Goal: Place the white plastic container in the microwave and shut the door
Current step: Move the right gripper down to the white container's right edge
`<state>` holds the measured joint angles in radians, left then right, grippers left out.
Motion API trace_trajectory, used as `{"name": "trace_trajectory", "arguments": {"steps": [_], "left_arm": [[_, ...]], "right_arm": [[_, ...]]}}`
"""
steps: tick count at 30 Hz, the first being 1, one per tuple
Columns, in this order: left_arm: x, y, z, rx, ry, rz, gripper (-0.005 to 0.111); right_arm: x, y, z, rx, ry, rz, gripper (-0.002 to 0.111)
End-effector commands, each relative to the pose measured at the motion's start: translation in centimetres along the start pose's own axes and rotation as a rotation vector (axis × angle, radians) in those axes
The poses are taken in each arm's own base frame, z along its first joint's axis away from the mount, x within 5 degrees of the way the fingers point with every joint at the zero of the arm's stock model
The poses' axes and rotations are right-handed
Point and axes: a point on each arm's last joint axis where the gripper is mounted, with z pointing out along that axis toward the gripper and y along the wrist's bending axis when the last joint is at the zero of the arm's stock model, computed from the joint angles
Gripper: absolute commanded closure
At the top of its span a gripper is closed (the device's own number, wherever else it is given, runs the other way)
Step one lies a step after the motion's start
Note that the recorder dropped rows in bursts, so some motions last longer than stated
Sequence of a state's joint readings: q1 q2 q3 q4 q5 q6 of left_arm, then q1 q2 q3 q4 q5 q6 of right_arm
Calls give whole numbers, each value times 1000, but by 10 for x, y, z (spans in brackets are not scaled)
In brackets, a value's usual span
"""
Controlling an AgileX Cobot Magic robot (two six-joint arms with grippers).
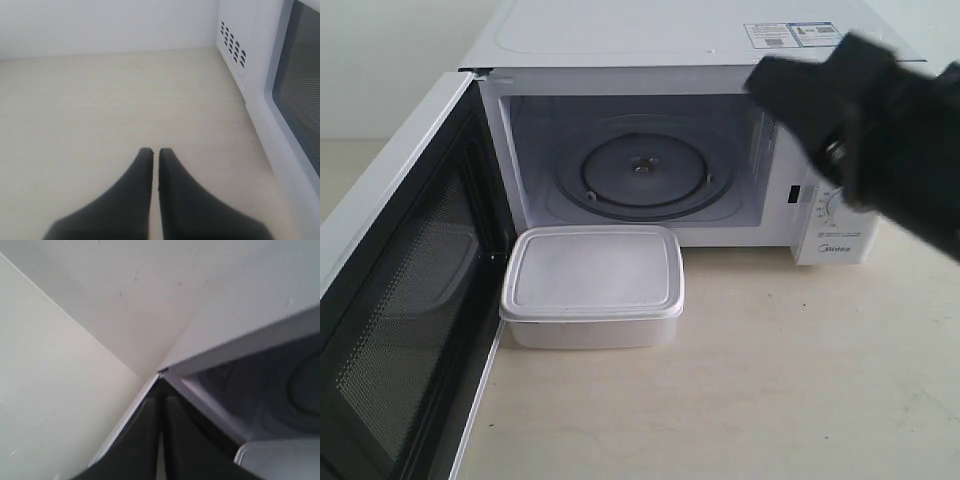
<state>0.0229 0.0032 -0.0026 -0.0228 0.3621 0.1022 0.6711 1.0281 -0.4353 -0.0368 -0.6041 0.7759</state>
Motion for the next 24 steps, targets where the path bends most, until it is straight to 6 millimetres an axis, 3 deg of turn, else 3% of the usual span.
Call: {"name": "trace_trajectory", "arguments": {"steps": [1, 9, 14, 24], "left_arm": [[1, -1, 0, 8, -3, -2, 102], [1, -1, 0, 8, -3, -2, 102], [1, -1, 0, 8, -3, -2, 102], [1, -1, 0, 8, -3, -2, 102]], "right_arm": [[41, -3, 19, 18, 107, 195, 108], [107, -6, 31, 170, 122, 558, 108], [148, -19, 32, 293, 110, 728, 108], [197, -31, 49, 323, 100, 930, 106]]}}
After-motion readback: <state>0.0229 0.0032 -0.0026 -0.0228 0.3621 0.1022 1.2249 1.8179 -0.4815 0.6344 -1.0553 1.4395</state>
